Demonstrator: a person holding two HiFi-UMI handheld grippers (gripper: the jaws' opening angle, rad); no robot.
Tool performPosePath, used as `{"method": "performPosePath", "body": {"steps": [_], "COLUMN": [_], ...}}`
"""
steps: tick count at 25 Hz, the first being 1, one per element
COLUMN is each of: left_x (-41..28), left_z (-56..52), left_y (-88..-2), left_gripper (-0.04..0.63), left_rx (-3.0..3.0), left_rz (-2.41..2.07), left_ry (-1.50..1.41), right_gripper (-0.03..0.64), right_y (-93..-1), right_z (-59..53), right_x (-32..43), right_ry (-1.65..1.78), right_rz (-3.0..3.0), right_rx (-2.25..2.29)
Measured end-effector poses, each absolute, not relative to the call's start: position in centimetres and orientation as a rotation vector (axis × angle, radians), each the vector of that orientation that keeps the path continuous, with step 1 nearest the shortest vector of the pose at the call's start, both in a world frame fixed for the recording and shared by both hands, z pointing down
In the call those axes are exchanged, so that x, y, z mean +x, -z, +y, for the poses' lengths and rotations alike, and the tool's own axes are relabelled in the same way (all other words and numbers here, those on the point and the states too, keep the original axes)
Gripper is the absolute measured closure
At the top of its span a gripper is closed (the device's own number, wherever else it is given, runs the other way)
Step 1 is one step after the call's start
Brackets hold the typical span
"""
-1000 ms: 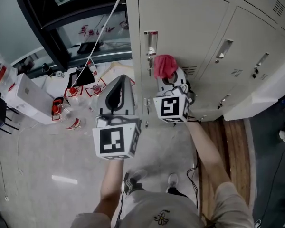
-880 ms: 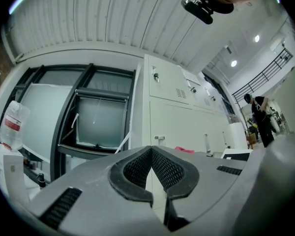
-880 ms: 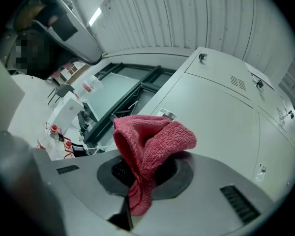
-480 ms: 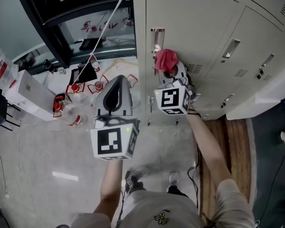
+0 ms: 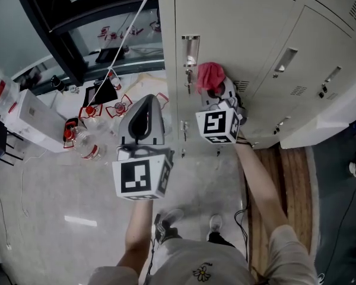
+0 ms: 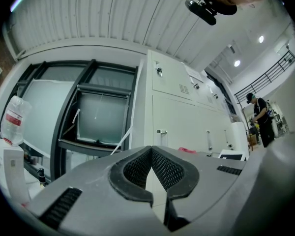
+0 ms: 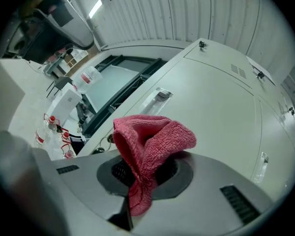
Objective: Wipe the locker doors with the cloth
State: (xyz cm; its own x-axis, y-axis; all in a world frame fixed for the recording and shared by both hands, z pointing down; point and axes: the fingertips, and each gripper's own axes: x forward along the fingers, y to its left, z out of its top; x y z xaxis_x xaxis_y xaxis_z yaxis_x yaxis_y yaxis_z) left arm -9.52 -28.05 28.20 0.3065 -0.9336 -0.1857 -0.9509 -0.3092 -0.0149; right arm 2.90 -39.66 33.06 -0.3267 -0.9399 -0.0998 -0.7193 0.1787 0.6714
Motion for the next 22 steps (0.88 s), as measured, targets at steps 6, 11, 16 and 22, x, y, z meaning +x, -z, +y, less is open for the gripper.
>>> {"method": "performPosePath", "body": {"steps": [6, 11, 16, 22], "left_x": [-7.7, -5.7, -3.3, -1.6], "left_z": [-28.5, -29.0, -29.2, -29.5], "left_y": [-28.5, -29.0, -29.3, -30.1], "left_gripper": [0.578, 0.578, 0.578, 0.578], "left_rx": [-2.45, -2.494, -2.534, -2.567], "left_rz": [1.73, 1.712, 1.664, 1.636], "left_ry": [-0.227, -0.239, -0.239, -0.233], "right_gripper": [0.586, 0.586, 0.586, 0.586], "right_y": [-33.2, -33.5, -34.0, -34.5], "right_z": [-39.8, -40.1, -40.1, -40.2], "right_x": [8.5, 13.9, 18.1, 21.0], "right_ry": [0.875, 0.839, 0.844, 0.82], "right_rz": [-2.039, -1.947, -1.842, -1.798], "right_rx": [1.677, 1.755, 1.796, 1.831]}}
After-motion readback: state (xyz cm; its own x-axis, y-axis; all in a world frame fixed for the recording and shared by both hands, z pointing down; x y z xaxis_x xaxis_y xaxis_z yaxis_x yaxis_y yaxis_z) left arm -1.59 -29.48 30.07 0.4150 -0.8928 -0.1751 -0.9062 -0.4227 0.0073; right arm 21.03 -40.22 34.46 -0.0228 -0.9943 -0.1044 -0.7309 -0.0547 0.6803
